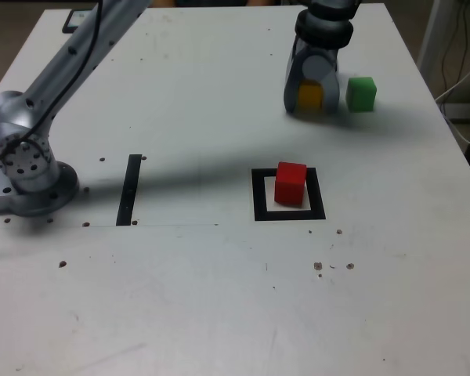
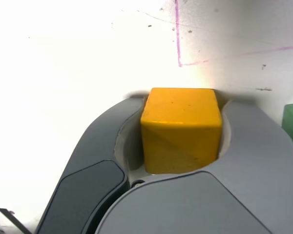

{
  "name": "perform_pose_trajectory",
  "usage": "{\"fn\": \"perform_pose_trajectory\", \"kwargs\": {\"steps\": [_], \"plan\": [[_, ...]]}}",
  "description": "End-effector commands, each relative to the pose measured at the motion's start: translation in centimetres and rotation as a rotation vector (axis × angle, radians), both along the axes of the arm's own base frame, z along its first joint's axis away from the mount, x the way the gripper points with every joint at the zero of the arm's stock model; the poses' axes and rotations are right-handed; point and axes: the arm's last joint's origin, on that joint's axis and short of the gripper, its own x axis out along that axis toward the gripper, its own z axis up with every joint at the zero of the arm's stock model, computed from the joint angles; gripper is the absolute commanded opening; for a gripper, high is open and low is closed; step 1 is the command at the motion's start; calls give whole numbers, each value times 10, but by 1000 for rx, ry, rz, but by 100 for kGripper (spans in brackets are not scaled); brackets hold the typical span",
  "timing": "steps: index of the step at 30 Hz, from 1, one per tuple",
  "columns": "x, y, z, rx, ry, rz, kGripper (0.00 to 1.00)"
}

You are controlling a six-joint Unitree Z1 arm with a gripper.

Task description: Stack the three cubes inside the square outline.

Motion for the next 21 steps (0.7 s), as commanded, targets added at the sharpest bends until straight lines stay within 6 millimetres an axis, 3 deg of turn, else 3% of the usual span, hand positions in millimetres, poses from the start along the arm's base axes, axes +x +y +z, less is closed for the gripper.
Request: {"fn": "perform_pose_trajectory", "kwargs": {"steps": [1, 12, 17, 21], "plan": [[-1, -1, 3, 4, -4, -2, 19], [-17, -13, 50, 50, -48, -20, 12], [-32, -53, 86, 60, -68, -66, 12], [-44, -98, 100, 61, -61, -100, 12]]}}
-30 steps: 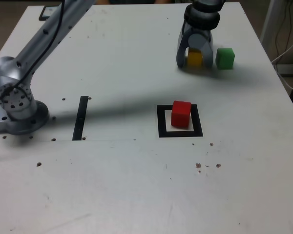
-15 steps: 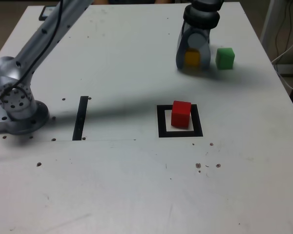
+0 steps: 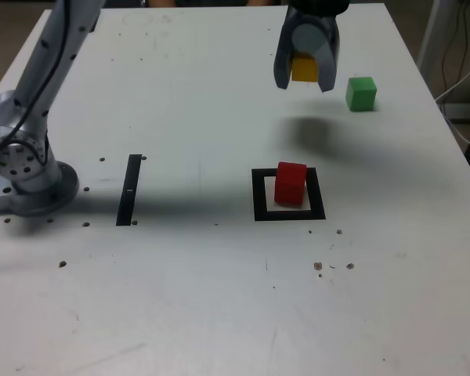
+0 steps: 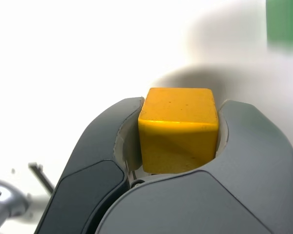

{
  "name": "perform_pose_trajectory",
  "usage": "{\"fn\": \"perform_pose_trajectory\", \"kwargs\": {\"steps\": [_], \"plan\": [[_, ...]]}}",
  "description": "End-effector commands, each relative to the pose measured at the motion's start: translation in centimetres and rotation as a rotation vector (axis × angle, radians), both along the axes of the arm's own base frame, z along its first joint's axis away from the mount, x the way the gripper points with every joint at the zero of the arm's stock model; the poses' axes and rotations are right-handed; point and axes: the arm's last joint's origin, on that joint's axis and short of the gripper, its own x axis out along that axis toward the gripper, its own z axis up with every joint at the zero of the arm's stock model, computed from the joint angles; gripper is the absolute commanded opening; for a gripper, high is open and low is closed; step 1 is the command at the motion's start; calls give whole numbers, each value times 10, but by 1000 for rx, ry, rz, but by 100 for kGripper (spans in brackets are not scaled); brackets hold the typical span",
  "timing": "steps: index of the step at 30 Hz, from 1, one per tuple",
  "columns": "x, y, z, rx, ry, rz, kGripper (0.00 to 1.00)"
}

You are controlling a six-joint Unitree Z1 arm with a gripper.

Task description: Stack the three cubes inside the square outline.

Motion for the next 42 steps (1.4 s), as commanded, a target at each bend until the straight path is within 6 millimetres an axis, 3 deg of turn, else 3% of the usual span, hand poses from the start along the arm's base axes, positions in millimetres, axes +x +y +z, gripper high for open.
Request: {"fn": "perform_pose_trajectory", "kwargs": {"steps": [1, 11, 17, 21, 42], "plan": [[-11, -29, 12, 6, -5, -16, 12], [-43, -139, 12, 13, 37, -71, 12], [-48, -181, 5, 2, 19, -57, 12], [-47, -186, -6, -27, 22, -43, 12], [-24, -160, -47, -58, 18, -10, 16]]}}
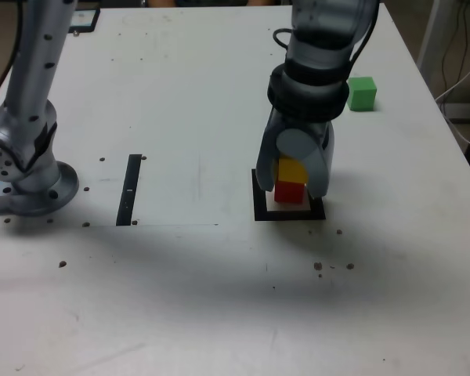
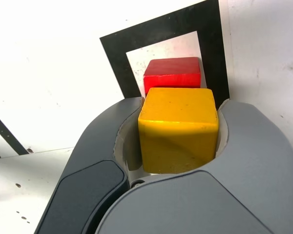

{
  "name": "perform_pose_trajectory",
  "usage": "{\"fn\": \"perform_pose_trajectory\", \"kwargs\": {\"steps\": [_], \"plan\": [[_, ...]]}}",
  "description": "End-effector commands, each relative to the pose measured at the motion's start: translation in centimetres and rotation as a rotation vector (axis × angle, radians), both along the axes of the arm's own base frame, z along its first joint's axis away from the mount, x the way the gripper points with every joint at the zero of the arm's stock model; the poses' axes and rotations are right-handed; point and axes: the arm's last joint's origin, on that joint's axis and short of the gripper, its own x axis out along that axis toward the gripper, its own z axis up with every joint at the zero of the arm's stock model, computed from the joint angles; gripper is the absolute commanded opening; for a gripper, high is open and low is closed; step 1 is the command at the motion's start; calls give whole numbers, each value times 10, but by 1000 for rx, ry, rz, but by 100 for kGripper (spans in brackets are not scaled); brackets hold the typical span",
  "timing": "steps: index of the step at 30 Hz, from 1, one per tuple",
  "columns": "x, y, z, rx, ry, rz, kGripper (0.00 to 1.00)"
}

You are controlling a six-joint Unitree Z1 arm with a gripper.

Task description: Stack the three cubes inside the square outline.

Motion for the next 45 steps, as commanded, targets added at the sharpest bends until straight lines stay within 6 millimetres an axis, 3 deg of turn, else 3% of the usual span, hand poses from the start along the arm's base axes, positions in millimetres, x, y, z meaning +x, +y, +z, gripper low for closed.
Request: {"fn": "perform_pose_trajectory", "kwargs": {"steps": [1, 8, 13, 16, 19, 22, 33, 37, 45], "plan": [[3, 1, -3, 7, 5, 0, 17], [2, 4, -4, 29, 15, -4, 24], [3, 4, -3, 33, 16, -10, 38], [2, 5, -3, 30, 17, -11, 57], [1, 7, -2, 29, 19, -11, 85], [-1, 8, 0, 27, 17, -9, 98], [-12, 17, 19, 16, 19, 6, 99], [-16, 23, 36, 26, -13, 5, 99], [-1, 70, 75, 24, -96, -47, 99]]}}
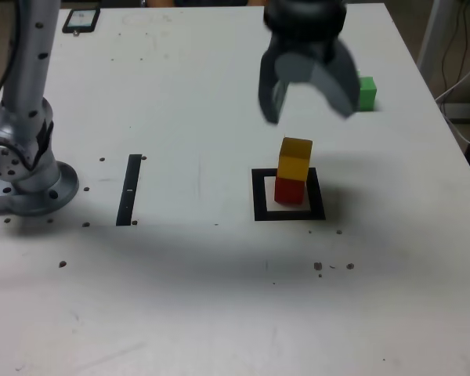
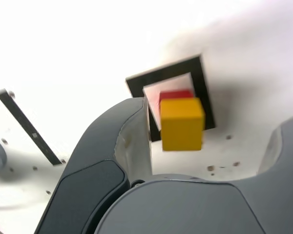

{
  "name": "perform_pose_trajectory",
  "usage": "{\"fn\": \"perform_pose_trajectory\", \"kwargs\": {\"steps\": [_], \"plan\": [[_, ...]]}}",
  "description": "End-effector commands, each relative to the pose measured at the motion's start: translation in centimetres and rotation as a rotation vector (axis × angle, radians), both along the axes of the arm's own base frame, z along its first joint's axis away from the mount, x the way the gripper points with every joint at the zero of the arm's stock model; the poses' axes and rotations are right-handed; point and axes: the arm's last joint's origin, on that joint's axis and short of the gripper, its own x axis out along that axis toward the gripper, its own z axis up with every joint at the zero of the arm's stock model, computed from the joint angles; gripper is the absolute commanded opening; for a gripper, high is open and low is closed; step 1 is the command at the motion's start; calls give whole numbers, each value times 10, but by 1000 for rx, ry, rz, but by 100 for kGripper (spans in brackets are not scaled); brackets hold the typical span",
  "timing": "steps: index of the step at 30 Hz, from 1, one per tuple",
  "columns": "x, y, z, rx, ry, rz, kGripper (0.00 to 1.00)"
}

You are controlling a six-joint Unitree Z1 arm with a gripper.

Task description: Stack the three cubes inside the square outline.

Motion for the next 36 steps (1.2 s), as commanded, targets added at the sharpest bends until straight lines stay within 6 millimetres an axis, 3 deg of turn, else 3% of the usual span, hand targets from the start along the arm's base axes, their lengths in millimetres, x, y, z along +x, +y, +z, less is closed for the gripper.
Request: {"fn": "perform_pose_trajectory", "kwargs": {"steps": [1, 14, 20, 28, 36], "plan": [[8, 15, 1, -3, 3, -3, 99], [69, 131, -12, 8, -88, 39, 99], [84, 171, -37, 10, -88, 85, 99], [98, 190, -89, -3, 5, 108, 96], [108, 175, -107, 13, 52, 79, 93]]}}
